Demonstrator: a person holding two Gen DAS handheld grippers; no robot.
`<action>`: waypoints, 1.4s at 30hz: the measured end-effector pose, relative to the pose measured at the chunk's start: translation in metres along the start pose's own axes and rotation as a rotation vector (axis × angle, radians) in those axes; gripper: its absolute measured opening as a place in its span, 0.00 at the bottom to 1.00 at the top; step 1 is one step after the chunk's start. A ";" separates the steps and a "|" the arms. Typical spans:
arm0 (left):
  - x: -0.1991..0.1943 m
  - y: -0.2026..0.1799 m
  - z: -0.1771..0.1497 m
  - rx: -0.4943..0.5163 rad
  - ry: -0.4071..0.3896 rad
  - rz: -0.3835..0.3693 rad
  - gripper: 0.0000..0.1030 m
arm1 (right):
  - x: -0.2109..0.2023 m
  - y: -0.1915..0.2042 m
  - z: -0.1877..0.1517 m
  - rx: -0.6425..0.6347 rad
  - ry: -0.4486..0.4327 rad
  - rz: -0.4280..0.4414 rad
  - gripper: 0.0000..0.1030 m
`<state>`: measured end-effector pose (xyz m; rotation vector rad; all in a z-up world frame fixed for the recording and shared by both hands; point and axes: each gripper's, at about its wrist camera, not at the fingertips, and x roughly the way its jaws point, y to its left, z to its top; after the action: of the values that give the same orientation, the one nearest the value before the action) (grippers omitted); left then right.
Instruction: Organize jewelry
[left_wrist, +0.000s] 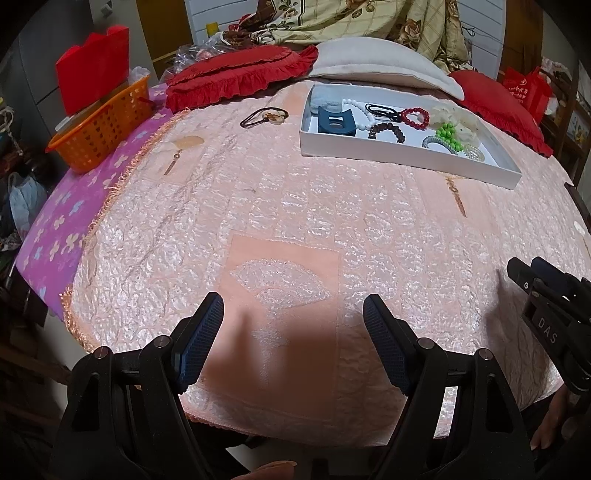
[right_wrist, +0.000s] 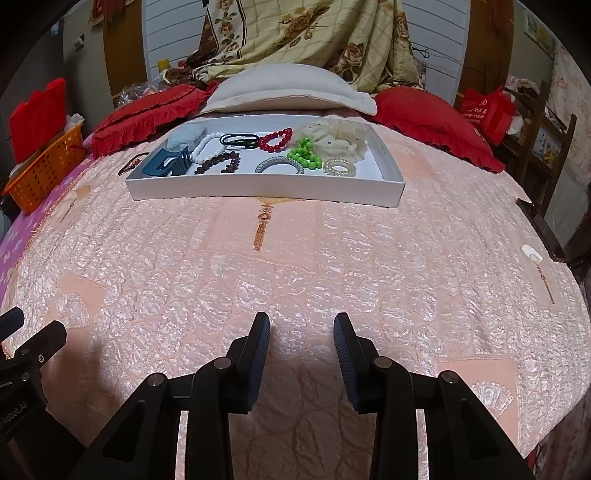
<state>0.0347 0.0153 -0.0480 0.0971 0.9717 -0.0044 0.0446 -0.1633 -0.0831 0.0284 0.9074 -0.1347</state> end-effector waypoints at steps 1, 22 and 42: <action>0.000 0.000 0.000 0.000 0.001 0.000 0.76 | 0.000 0.000 0.000 0.000 0.000 0.000 0.33; -0.001 -0.002 -0.001 0.005 -0.004 0.011 0.76 | 0.002 -0.002 0.000 0.003 0.009 -0.004 0.33; 0.001 0.000 -0.001 0.004 0.000 0.012 0.76 | 0.003 0.002 -0.003 -0.005 0.015 0.001 0.33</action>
<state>0.0341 0.0152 -0.0497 0.1070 0.9712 0.0043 0.0446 -0.1616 -0.0874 0.0249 0.9229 -0.1313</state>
